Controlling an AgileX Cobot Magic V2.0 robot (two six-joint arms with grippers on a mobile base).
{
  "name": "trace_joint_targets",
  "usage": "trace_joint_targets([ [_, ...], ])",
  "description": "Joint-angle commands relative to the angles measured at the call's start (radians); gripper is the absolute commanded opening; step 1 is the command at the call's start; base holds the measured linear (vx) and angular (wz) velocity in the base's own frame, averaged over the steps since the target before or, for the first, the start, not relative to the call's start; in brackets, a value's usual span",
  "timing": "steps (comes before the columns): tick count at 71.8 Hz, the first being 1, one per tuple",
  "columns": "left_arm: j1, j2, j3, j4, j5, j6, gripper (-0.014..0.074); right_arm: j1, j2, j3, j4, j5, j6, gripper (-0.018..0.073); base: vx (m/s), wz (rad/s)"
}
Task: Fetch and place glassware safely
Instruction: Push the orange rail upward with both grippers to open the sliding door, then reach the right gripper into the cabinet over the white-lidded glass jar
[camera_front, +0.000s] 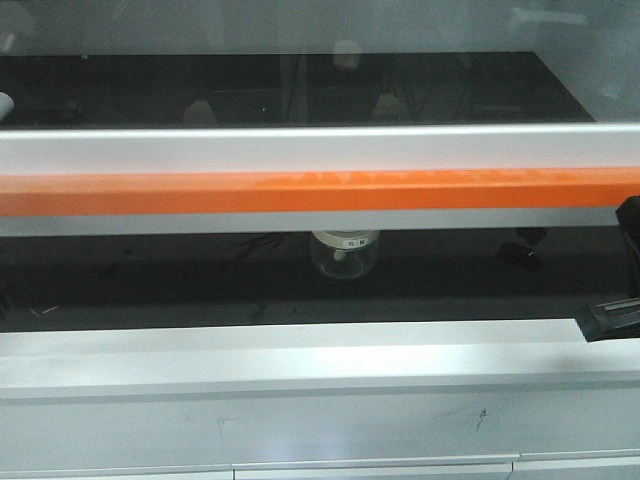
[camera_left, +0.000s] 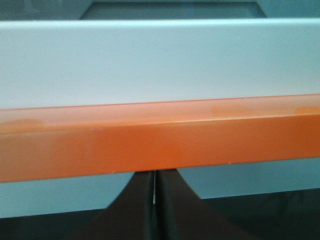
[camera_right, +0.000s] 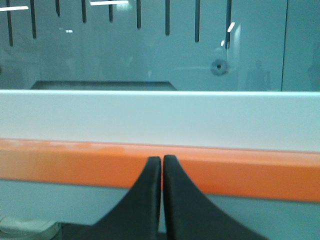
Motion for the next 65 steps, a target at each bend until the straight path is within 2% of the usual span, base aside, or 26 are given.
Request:
trace_joint_targets([
  [1, -0.002, -0.059, -0.071, -0.023, -0.217, -0.012, -0.0007, 0.002, -0.045, -0.031, -0.001, -0.021, 0.021, -0.0001, 0.00, 0.00],
  [9, -0.002, -0.111, -0.071, -0.023, -0.141, -0.012, -0.0007, 0.002, -0.110, -0.031, -0.029, 0.053, 0.050, -0.0001, 0.00, 0.00],
  [20, -0.005, -0.209, -0.071, -0.020, -0.008, -0.011, -0.0007, 0.002, -0.214, -0.031, -0.129, 0.206, 0.077, -0.0001, 0.00, 0.00],
  [31, -0.032, -0.311, -0.068, -0.020, 0.139, -0.009, -0.0007, 0.002, -0.323, -0.031, -0.184, 0.396, 0.209, -0.0001, 0.00, 0.00],
  [41, -0.050, -0.399, -0.034, -0.021, 0.268, 0.007, -0.0007, 0.002, -0.399, -0.031, -0.186, 0.565, 0.282, -0.0001, 0.00, 0.00],
  [59, -0.049, -0.578, 0.014, -0.031, 0.520, 0.039, -0.0007, 0.005, -0.508, -0.031, -0.177, 0.767, 0.286, -0.0001, 0.00, 0.00],
  [65, -0.049, -0.644, 0.029, -0.033, 0.584, 0.051, -0.0007, 0.038, -0.554, -0.031, -0.177, 0.819, 0.284, -0.0001, 0.00, 0.00],
])
